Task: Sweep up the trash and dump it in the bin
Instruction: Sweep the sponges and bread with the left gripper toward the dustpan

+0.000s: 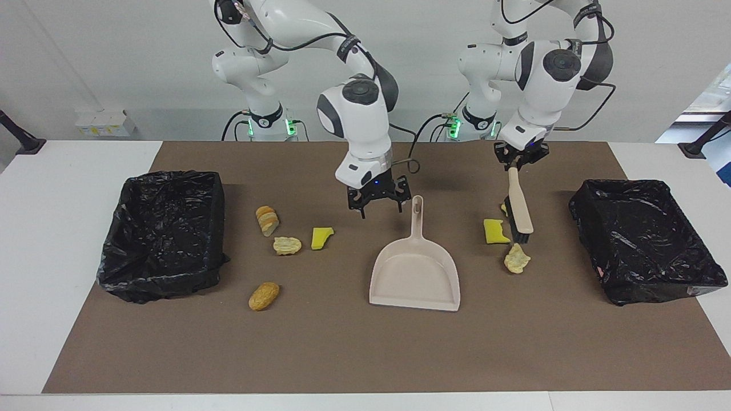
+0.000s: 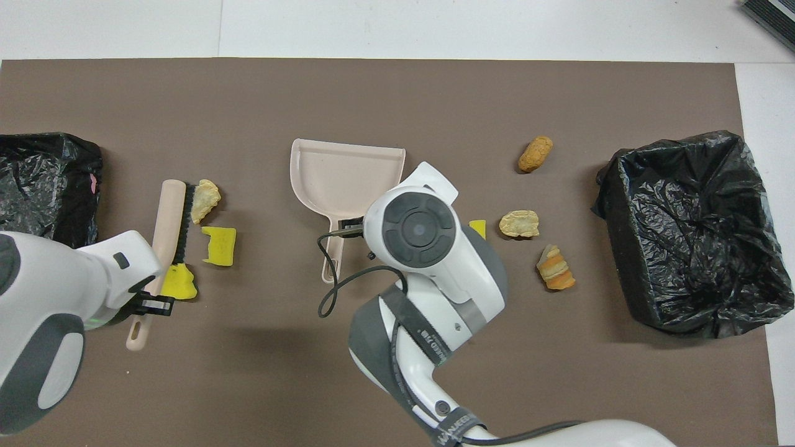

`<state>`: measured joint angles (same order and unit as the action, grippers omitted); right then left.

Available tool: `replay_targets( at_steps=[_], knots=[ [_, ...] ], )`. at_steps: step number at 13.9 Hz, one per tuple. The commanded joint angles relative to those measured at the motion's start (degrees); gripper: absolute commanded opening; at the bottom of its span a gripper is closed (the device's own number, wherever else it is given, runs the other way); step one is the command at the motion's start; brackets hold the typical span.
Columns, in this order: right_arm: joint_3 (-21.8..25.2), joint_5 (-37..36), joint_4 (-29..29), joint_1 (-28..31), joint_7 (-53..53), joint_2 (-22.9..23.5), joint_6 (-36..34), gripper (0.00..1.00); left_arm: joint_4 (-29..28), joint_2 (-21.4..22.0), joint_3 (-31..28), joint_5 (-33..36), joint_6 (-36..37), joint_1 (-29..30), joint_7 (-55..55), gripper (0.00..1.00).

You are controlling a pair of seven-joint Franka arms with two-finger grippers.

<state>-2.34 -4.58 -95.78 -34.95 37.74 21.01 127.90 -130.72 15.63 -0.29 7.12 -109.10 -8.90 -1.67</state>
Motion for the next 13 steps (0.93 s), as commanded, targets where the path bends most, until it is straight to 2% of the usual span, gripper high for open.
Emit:
replay_targets(
  at_steps=[1, 3, 5, 6, 7, 9, 10, 12, 13],
  knots=[
    [0.67, -4.91, 8.04, -3.88, 8.82, 7.97, -0.11, 1.00, 11.24, -10.33, 0.38, 2.63, 0.29, 4.41, -8.68, 0.00],
    [1.20, -6.66, 9.29, -5.99, 10.24, 10.28, 0.07, 1.00, 18.28, -17.53, 0.38, 6.66, -0.32, 5.12, -14.22, 0.00],
    [1.11, -8.07, 9.82, -7.05, 11.12, 11.51, 0.33, 1.00, 23.56, -24.21, 0.38, 7.38, -2.16, 6.35, -19.05, 0.00],
    [1.03, -8.08, 9.82, -7.06, 11.04, 11.60, 0.24, 0.98, 24.63, -25.90, 0.38, 8.17, -2.69, 6.70, -23.77, 0.00],
    [0.76, -8.08, 9.73, -6.97, 11.04, 11.52, -0.02, 0.87, 25.34, -26.96, 0.38, 10.53, -3.04, 6.79, -28.35, 0.00],
    [0.50, -7.90, 9.64, -7.41, 10.95, 11.16, -0.37, 0.57, 25.00, -27.94, 0.38, 11.52, -3.92, 7.93, -34.25, 0.00],
    [0.41, -7.81, 9.47, -7.24, 10.86, 11.08, -0.28, 0.46, 24.47, -27.76, 0.38, 11.69, -3.06, 7.76, -37.50, 0.00],
    [0.32, -8.08, 9.38, -7.41, 10.25, 10.90, -0.28, 0.00, 21.93, -26.19, 0.38, 11.69, -1.56, 7.67, -39.02, 0.00],
    [0.23, -7.90, 9.29, -7.32, 10.16, 10.99, -0.28, 0.00, 20.52, -25.48, 0.38, 11.69, -1.38, 7.50, -39.90, 0.00]
  ],
)
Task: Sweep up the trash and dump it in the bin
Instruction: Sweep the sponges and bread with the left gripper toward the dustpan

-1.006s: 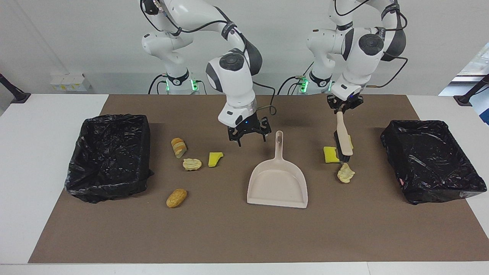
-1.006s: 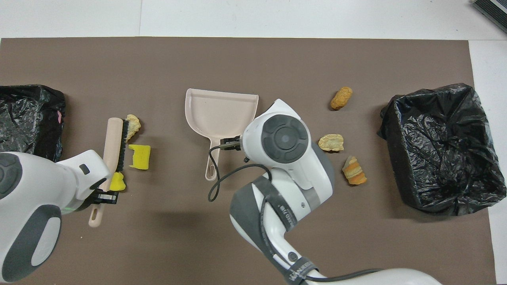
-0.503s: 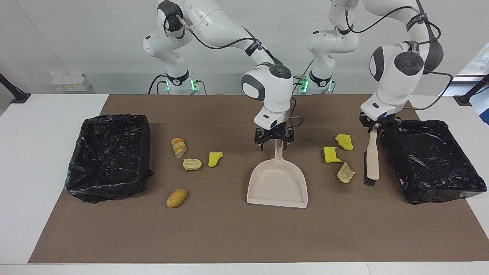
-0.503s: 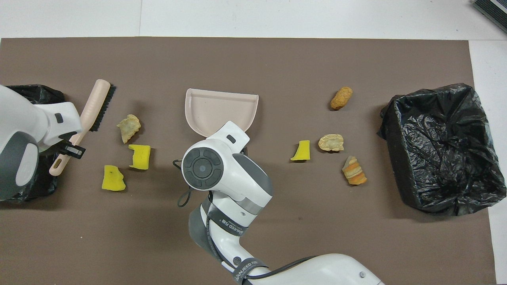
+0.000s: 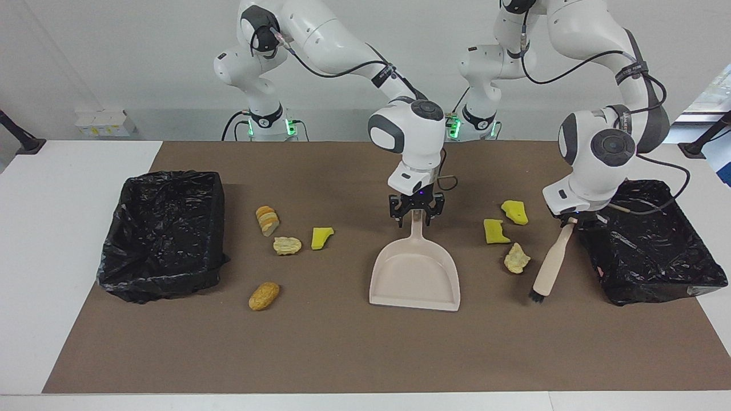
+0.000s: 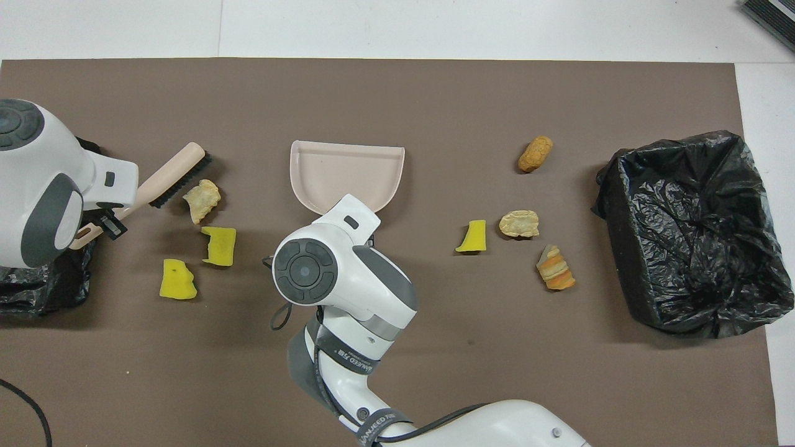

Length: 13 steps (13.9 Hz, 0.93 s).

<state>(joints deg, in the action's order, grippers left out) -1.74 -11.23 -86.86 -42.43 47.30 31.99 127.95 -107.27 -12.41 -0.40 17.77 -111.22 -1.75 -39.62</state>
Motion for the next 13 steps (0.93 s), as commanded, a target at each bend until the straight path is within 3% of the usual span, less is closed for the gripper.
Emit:
replay_targets(
  at_steps=[1, 7, 11, 13],
  knots=[
    [-0.37, -1.08, 0.28, 0.25, 0.34, -0.18, -0.42, 0.00, -4.25, 3.53, 0.57, 0.86, 1.18, 0.34, -3.43, 0.00],
    [-0.37, -0.37, -3.48, 1.83, -9.75, -4.65, -3.41, 0.00, -5.22, 7.05, 1.01, -1.69, 9.60, -1.15, -3.45, 0.00],
    [-0.02, -0.64, -5.17, 3.05, -27.50, -6.94, -5.42, 0.00, -6.46, 10.38, 0.49, -1.78, 9.62, -0.45, 3.47, 0.00],
    [-0.19, -0.37, -6.04, 5.60, -34.87, -8.78, -5.69, 0.00, -9.69, 14.76, 0.49, -1.78, 9.19, 1.91, 12.06, 0.00]
  ],
)
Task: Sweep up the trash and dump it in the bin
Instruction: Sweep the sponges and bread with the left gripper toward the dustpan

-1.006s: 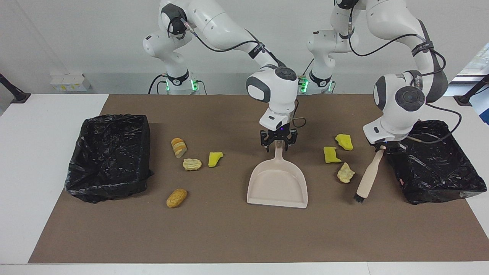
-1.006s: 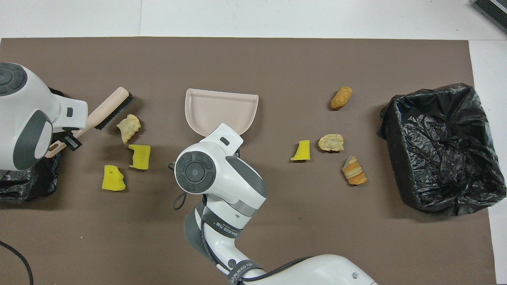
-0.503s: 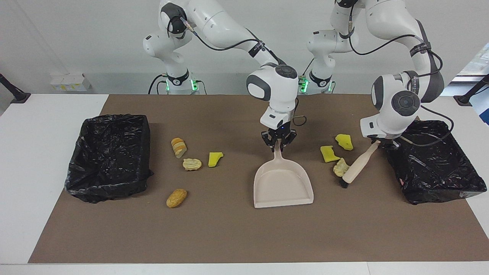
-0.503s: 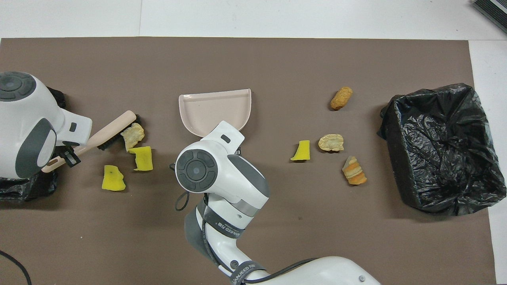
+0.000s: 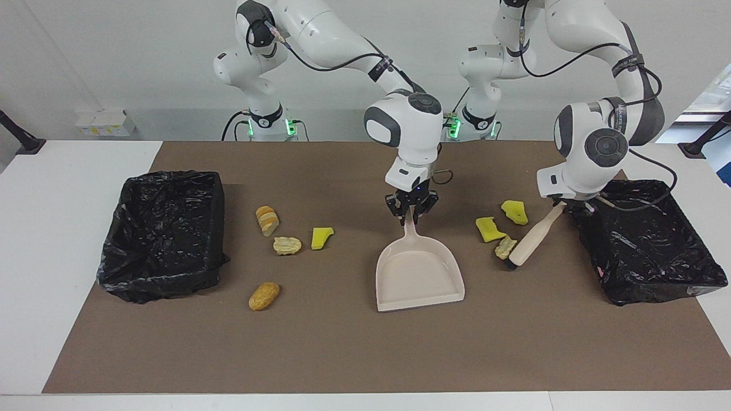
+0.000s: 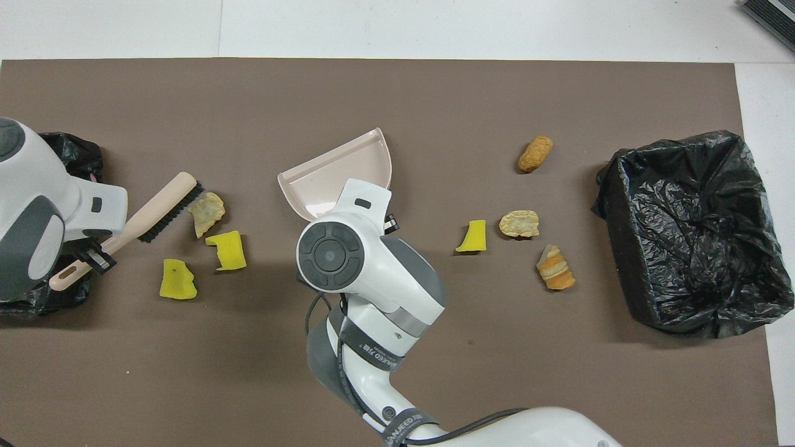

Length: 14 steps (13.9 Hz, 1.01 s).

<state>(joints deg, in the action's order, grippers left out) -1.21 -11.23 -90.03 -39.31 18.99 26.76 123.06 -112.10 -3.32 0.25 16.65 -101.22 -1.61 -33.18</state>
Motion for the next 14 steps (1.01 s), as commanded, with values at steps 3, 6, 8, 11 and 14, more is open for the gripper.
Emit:
replay_targets(
  at_steps=[3, 6, 8, 11, 14],
  knots=[
    [-0.99, 2.77, -6.72, 4.85, -19.82, -4.70, 0.15, 0.00, -13.90, 11.30, -0.16, -0.66, -3.80, 1.79, 18.28, 0.00],
    [-0.90, 7.10, -9.46, 7.05, -32.49, -5.41, 1.21, 0.00, -22.09, 16.84, -0.07, -0.74, -5.48, 1.35, 33.29, 0.00],
    [-0.99, 7.19, -9.72, 7.84, -33.67, -5.41, 1.13, 0.00, -23.87, 18.35, 0.10, -1.18, -4.17, 0.65, 44.63, 0.00],
    [-0.90, 7.19, -10.25, 7.93, -33.67, -5.41, 0.69, 0.29, -25.97, 20.54, 0.19, -1.45, -1.61, -1.20, 49.69, 0.00],
    [-0.90, 7.19, -12.26, 7.84, -33.75, -6.54, -0.01, 0.33, -28.69, 20.99, 0.19, -7.15, -1.79, -1.46, 55.74, 0.00]
  ],
)
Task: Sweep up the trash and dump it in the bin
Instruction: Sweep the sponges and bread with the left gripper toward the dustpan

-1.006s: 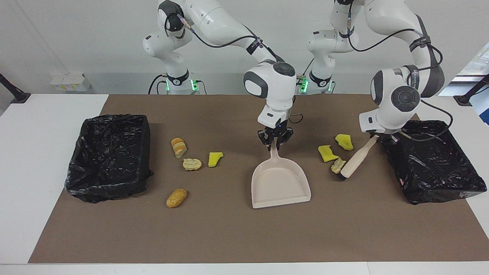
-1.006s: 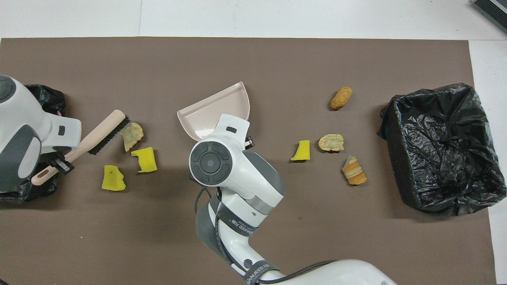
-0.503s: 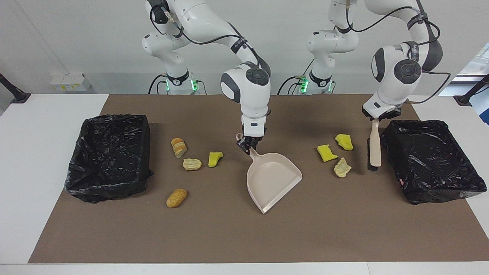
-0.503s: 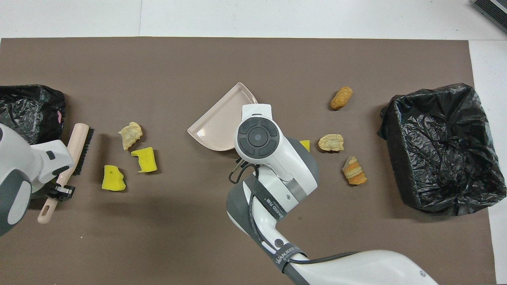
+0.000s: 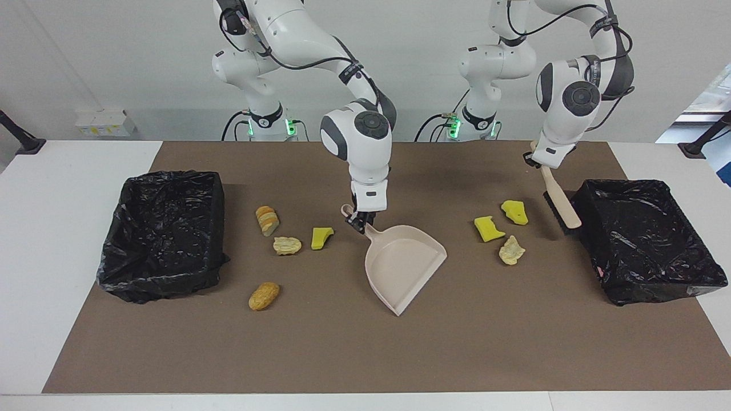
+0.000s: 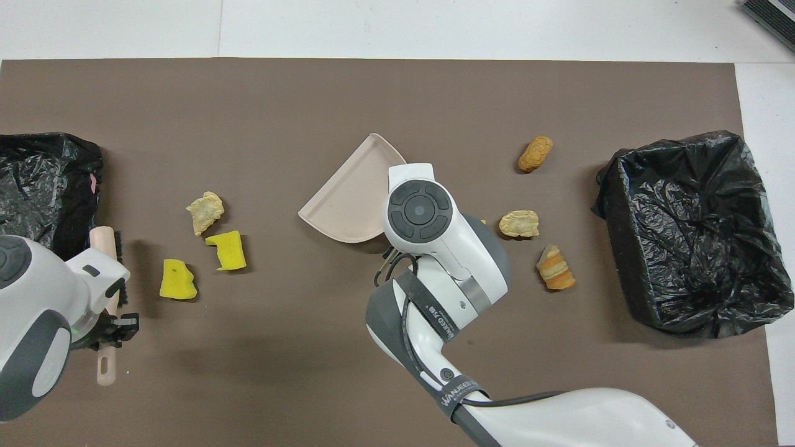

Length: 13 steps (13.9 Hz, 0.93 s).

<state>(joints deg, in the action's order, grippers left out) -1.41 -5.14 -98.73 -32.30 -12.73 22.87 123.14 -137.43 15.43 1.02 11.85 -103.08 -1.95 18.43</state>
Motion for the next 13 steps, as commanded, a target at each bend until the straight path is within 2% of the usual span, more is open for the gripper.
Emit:
replay_targets(
  at_steps=[1, 3, 5, 7, 8, 9, 11, 13],
  knots=[
    [-0.70, 1.10, -4.45, 0.74, -1.95, -3.09, -0.09, 0.33, -4.24, 1.98, -0.50, -4.10, -0.27, -1.56, 6.59, 0.00],
    [-0.70, 1.10, -5.24, 0.57, -1.86, -3.80, -0.70, 0.37, -4.25, 1.19, -0.67, -10.58, -1.41, -3.23, 13.17, 0.00],
    [-0.70, 1.10, -5.68, 0.92, -1.95, -3.89, -1.14, 0.48, -4.25, -0.21, -0.67, -12.63, -4.13, -5.50, 15.14, 0.00],
    [-0.61, 1.10, -5.68, 0.83, -1.86, -3.98, -2.02, 0.49, -3.46, -2.94, -0.59, -14.13, -9.48, -6.13, 15.59, 0.00],
    [-0.61, 1.01, -5.68, 0.83, -1.95, -4.07, -2.37, 0.27, -1.46, -4.51, -0.59, -14.22, -10.46, -6.13, 13.67, 0.00],
    [-0.61, 1.01, -5.51, 0.31, -1.77, -4.33, -3.94, 0.00, 1.95, -7.66, -0.59, -14.31, -10.21, -6.04, 12.17, 0.00],
    [-0.61, 0.83, -5.25, 0.74, -1.94, -4.85, -5.88, 0.00, 5.58, -11.98, -0.41, -14.40, -11.34, -6.57, 11.54, 0.00],
    [-0.61, 0.83, -5.42, 1.09, -2.64, -6.35, -7.29, 0.00, 6.38, -12.62, -0.41, -14.40, -11.79, -7.71, 8.92, 0.00]
  ],
)
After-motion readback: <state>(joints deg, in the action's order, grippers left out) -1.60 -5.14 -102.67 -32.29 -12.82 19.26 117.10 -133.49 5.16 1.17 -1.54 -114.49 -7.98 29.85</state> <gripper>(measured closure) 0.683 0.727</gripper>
